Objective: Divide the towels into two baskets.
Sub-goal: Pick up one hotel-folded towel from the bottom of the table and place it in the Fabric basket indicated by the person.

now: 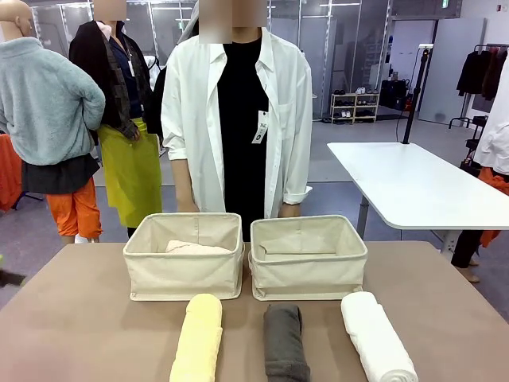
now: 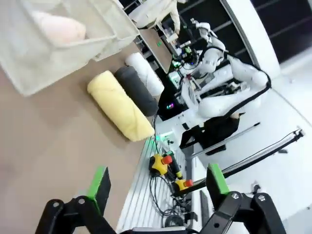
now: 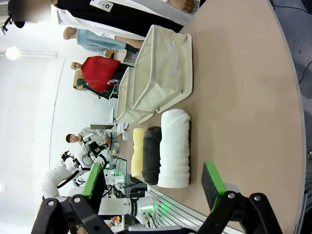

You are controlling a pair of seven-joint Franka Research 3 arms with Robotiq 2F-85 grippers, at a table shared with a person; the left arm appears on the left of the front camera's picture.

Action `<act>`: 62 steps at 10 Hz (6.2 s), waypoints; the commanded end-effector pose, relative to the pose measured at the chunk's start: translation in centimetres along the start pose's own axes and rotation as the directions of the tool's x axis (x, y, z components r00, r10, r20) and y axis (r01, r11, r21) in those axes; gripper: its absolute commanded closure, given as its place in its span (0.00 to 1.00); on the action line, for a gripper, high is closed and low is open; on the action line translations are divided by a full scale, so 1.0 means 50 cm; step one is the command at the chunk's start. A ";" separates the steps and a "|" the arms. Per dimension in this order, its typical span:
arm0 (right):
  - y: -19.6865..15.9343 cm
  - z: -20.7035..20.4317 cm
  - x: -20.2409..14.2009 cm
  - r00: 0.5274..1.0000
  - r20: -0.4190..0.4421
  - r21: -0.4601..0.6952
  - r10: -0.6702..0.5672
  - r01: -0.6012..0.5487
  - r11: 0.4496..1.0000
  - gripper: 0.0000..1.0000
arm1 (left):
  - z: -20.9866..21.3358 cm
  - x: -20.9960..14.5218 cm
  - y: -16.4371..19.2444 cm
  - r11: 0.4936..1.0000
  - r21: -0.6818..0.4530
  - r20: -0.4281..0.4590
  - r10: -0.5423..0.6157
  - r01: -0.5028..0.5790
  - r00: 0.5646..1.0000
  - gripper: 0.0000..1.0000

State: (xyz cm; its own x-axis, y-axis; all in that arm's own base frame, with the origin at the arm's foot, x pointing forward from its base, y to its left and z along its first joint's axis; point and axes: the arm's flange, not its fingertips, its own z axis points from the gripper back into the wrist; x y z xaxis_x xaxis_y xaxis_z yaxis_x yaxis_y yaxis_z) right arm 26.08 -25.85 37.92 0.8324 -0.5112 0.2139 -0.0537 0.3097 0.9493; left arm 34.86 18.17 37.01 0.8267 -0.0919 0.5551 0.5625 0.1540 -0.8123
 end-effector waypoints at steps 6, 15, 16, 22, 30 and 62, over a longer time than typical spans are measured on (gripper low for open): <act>0.005 0.002 -0.003 1.000 0.002 0.006 0.007 -0.007 1.000 0.00 | 0.063 -0.079 0.015 0.993 0.006 0.048 0.119 -0.120 0.992 0.00; 0.000 0.000 0.000 1.000 0.000 0.000 0.000 0.000 1.000 0.00 | 0.063 -0.079 0.015 0.993 0.006 0.048 0.119 -0.120 0.992 0.00; 0.056 -0.049 0.002 0.994 -0.108 -0.082 0.033 -0.042 0.996 0.00 | 0.063 -0.079 0.015 0.993 0.006 0.048 0.119 -0.120 0.992 0.00; 0.186 -0.414 -0.067 0.891 -0.453 -0.432 0.026 -0.245 0.868 0.00 | 0.063 -0.079 0.015 0.993 0.006 0.048 0.119 -0.120 0.992 0.00; 0.134 -0.678 -0.259 0.846 -0.525 -0.635 0.098 -0.465 0.617 0.00 | 0.063 -0.079 0.015 0.993 0.006 0.048 0.119 -0.120 0.992 0.00; 0.529 -0.718 -0.304 -0.213 -0.884 0.284 0.417 -0.952 0.115 1.00 | 0.063 -0.079 0.015 0.993 0.006 0.048 0.119 -0.120 0.992 0.00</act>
State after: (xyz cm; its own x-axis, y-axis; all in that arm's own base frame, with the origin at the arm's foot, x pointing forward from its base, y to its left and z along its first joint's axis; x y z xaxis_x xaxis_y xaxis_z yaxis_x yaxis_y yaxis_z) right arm 31.33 18.79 50.85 0.2297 0.9653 0.1243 -0.9711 0.2359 -0.0368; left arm 32.12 21.61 34.63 0.8938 -0.0262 0.4476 0.4454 0.1661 -0.8798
